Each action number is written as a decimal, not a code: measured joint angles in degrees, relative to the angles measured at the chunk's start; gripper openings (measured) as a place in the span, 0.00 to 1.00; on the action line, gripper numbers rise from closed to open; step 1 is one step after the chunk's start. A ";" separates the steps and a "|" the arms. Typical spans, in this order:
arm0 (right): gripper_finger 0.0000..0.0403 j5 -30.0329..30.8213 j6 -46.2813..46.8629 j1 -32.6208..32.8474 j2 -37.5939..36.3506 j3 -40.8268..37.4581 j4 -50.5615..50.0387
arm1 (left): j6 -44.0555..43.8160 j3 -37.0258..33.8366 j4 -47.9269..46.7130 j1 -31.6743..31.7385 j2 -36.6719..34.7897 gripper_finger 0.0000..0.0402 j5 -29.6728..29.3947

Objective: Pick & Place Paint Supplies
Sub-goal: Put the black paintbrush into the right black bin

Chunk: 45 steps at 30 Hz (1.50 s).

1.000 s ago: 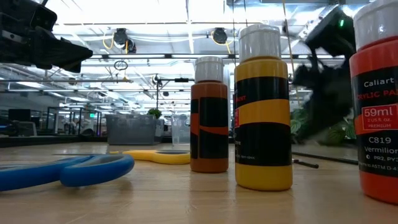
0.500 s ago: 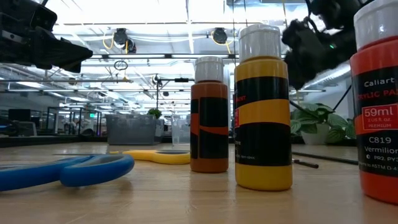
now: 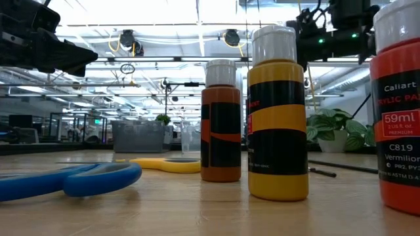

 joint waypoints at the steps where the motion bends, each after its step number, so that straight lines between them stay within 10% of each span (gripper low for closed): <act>1: 0.00 -0.02 -0.15 -1.74 0.22 0.54 -0.59 | 0.00 0.00 0.00 0.00 0.00 0.18 0.00; 20: 0.00 0.00 2.13 -15.37 21.87 3.01 2.41 | -0.02 0.00 0.02 0.00 0.00 0.18 0.00; 35: 0.27 -0.07 4.32 -14.75 22.52 3.01 2.23 | -0.01 0.00 0.02 0.00 -0.02 0.18 0.00; 45: 0.36 -25.15 7.08 -1.51 13.39 2.96 -1.83 | -0.01 0.00 0.02 0.00 0.00 0.18 0.00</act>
